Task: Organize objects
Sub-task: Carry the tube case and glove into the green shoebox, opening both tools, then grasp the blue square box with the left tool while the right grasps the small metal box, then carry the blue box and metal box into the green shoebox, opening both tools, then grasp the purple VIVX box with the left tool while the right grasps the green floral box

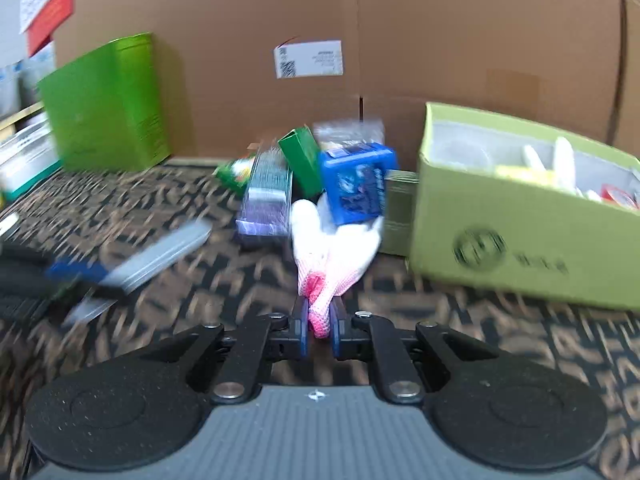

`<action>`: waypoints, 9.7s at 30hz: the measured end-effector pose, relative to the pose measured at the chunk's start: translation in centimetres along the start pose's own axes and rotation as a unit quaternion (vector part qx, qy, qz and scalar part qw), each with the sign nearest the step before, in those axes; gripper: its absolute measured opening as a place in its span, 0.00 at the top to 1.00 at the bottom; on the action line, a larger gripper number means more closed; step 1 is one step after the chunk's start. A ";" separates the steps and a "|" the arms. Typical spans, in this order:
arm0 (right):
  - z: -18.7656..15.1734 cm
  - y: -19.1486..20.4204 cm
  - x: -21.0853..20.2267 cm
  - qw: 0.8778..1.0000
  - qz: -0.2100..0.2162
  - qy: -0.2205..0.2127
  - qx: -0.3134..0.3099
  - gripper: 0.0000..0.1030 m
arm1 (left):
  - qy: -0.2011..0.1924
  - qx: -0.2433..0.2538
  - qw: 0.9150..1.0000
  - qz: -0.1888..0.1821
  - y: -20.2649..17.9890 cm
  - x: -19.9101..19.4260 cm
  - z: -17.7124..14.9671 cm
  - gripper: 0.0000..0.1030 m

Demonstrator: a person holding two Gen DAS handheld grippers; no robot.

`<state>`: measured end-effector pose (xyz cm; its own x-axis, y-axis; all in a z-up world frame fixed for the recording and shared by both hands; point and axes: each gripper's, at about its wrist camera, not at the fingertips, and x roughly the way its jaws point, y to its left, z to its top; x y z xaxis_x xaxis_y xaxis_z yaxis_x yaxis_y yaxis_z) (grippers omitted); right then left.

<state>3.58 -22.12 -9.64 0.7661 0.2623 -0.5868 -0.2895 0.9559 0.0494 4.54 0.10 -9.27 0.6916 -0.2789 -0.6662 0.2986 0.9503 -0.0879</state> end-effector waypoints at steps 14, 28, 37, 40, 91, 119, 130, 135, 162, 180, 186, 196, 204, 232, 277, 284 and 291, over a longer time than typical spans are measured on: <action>0.7 1.4 0.6 1.000 -0.010 -0.019 -0.018 0.27 | 0.010 0.006 1.000 0.014 -1.1 2.5 1.7 0.62; 0.9 0.2 3.1 0.999 -0.052 0.004 -0.010 0.34 | 0.007 0.026 0.999 0.018 -1.7 3.6 1.9 0.55; 0.5 -0.9 1.6 0.998 0.024 0.000 0.060 0.82 | 0.007 0.009 1.000 -0.013 -1.5 1.6 2.2 0.74; 1.1 -1.2 0.0 0.994 0.055 -0.025 0.090 0.82 | -0.023 0.015 0.999 -0.019 -2.0 -0.4 3.2 0.74; 6.3 -16.9 -0.9 0.975 -0.161 -0.144 0.053 0.57 | -0.098 0.026 0.988 -0.116 -17.1 11.3 21.1 0.01; 0.9 -8.5 -4.8 0.982 -0.077 -0.150 0.086 0.37 | -0.098 -0.045 0.994 -0.027 -6.0 -2.6 9.9 0.00; -0.4 -6.4 1.3 0.994 -0.062 -0.055 0.066 0.56 | -0.070 -0.043 0.996 -0.034 -6.4 -0.5 9.3 0.00; -0.4 -6.2 1.5 0.996 -0.055 -0.040 0.058 0.74 | -0.068 -0.035 0.997 -0.032 -7.4 1.1 10.4 0.00; -3.2 -2.1 -2.5 1.000 -0.011 -0.012 0.022 0.74 | -0.024 0.040 0.998 -0.036 -6.2 -2.6 6.3 0.37; -3.2 -2.1 -2.2 0.999 -0.021 -0.020 0.031 0.75 | -0.009 0.047 0.998 -0.040 -6.7 -1.4 6.6 0.45; -1.9 -4.0 -4.6 0.997 -0.034 -0.062 0.043 0.75 | -0.051 0.059 0.994 -0.079 -8.6 -3.1 9.0 0.45; 1.3 -9.1 -8.8 0.982 -0.116 -0.146 0.045 0.75 | -0.116 0.082 0.982 -0.124 -14.5 -3.3 15.0 0.45; 3.5 -14.8 -9.4 0.968 -0.174 -0.166 0.073 0.75 | -0.097 0.084 0.985 -0.115 -19.4 1.9 19.0 0.45; 3.1 -20.1 -4.8 0.954 -0.251 -0.152 0.065 0.32 | -0.114 0.094 0.984 -0.095 -22.1 8.2 19.7 0.00; 1.4 -1.3 -0.4 0.995 -0.028 -0.093 0.026 0.50 | 0.008 -0.048 0.999 -0.002 0.4 1.4 9.1 0.60; 5.0 1.8 4.1 0.995 -0.014 -0.093 -0.034 0.52 | 0.008 -0.043 0.999 0.013 2.6 -2.9 6.0 0.60; 7.5 2.9 9.9 0.991 -0.079 -0.077 -0.071 0.32 | -0.019 -0.039 0.998 0.034 3.3 -3.7 5.9 0.43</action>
<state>14.61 -15.79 -9.25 0.8840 0.1375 -0.4469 -0.2278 0.9613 -0.1547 6.83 3.43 -2.69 0.7337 -0.2163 -0.6441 0.1979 0.9749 -0.1019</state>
